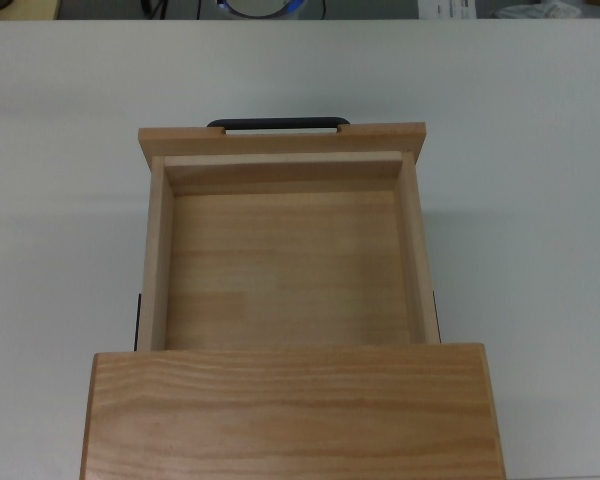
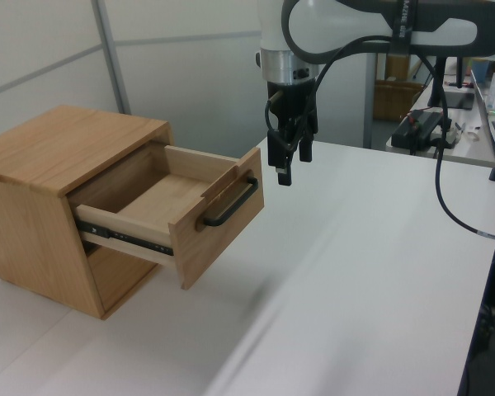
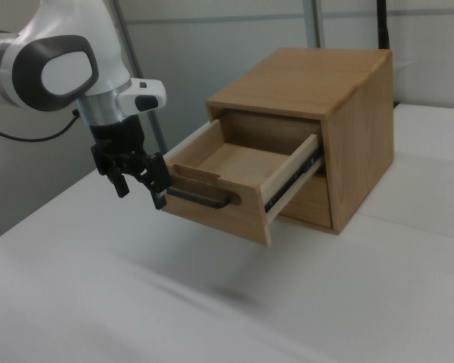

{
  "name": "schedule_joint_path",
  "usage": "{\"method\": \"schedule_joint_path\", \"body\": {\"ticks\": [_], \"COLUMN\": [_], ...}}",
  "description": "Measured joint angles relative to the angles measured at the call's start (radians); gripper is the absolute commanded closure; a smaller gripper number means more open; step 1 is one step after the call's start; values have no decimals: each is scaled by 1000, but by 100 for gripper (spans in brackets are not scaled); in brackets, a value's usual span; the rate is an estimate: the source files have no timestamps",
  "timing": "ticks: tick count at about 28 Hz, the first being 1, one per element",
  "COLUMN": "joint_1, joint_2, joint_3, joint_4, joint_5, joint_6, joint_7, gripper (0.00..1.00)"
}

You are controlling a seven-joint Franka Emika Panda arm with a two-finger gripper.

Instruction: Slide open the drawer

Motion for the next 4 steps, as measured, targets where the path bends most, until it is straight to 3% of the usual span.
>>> {"method": "schedule_joint_path", "body": {"ticks": [4], "joint_1": [0], "joint_2": [0], "joint_3": [0], "joint_4": [0], "joint_5": [0], "joint_6": [0], "joint_7": [0], "gripper": [0]}}
